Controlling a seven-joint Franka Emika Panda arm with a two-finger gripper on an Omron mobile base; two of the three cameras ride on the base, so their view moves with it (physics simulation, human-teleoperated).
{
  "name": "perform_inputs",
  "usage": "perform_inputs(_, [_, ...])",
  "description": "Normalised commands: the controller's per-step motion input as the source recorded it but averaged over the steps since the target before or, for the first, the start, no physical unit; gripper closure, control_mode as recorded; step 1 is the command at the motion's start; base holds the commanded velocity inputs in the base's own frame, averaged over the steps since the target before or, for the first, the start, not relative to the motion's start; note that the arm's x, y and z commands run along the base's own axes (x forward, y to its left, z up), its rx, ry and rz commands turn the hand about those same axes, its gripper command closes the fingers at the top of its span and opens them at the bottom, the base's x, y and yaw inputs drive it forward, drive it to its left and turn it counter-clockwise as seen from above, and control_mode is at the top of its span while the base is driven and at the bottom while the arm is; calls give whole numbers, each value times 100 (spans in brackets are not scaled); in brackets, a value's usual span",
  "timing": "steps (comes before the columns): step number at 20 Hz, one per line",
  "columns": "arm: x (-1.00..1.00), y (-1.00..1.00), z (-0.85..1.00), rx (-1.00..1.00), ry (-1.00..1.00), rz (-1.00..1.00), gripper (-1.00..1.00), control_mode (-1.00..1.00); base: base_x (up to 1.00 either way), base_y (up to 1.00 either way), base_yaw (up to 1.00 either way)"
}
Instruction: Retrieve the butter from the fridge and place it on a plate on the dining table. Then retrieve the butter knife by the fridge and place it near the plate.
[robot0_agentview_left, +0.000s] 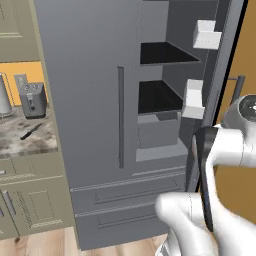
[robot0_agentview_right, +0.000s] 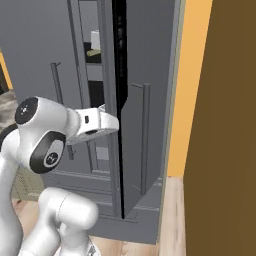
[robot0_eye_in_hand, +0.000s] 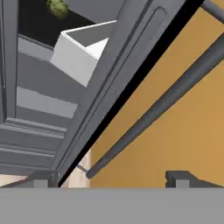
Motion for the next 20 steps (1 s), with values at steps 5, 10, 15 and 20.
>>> perform_inputs(5, [40,100,0,-62,55,-4,-100,-100,0,0,0])
perform_inputs(10, [73,64,1,-43,49,-3,-100,-100,0,0,0])
perform_inputs(15, [71,0,1,-15,27,-8,-100,-100,0,0,0])
perform_inputs(20, [58,-2,0,-1,3,-1,-100,-100,0,0,0])
